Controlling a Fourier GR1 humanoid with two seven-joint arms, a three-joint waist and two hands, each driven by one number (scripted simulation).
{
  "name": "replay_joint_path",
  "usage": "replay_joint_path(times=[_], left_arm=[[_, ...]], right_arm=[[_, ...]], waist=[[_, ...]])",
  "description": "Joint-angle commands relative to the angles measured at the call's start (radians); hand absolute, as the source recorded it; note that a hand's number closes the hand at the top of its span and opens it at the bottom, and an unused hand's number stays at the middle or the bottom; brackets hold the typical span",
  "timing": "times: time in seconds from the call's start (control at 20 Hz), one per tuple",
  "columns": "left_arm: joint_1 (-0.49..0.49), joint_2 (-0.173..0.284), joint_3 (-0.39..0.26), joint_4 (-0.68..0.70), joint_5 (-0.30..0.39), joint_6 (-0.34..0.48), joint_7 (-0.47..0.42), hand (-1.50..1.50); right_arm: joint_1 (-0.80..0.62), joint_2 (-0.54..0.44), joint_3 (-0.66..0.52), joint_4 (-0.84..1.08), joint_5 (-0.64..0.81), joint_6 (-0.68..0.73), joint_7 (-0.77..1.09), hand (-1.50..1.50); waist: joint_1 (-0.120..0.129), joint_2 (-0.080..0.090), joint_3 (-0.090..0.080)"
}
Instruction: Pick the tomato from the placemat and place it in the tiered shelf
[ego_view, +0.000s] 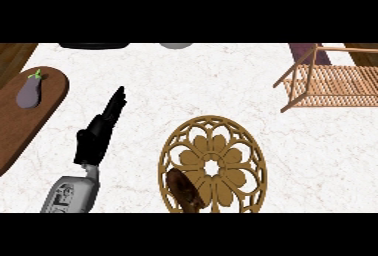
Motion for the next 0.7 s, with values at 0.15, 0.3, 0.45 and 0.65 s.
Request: replay_joint_path(times=[0.15, 0.3, 0.45, 0.65], left_arm=[[0.006, -0.004, 0.002, -0.004, -0.005, 0.003, -0.013, 0.00], [0.027, -0.022, -0.009, 0.045, -0.015, 0.003, -0.069, 0.00], [-0.026, 0.008, 0.020, 0.021, 0.015, -0.035, -0.013, 0.00], [0.028, -0.001, 0.029, 0.023, 0.015, -0.026, -0.048, 0.00]], right_arm=[[0.032, -0.063, 0.050, 0.167, 0.159, -0.152, 0.058, 1.50], [0.007, -0.090, 0.031, 0.195, 0.146, -0.153, 0.104, -1.50], [-0.088, -0.140, 0.026, 0.304, 0.155, -0.151, 0.116, -1.50], [-0.023, -0.076, -0.011, 0.217, 0.054, -0.128, 0.098, -1.50]], waist=[[0.004, 0.003, -0.001], [-0.008, -0.001, -0.001], [0.002, 0.002, -0.001], [-0.010, -0.004, -0.001]])
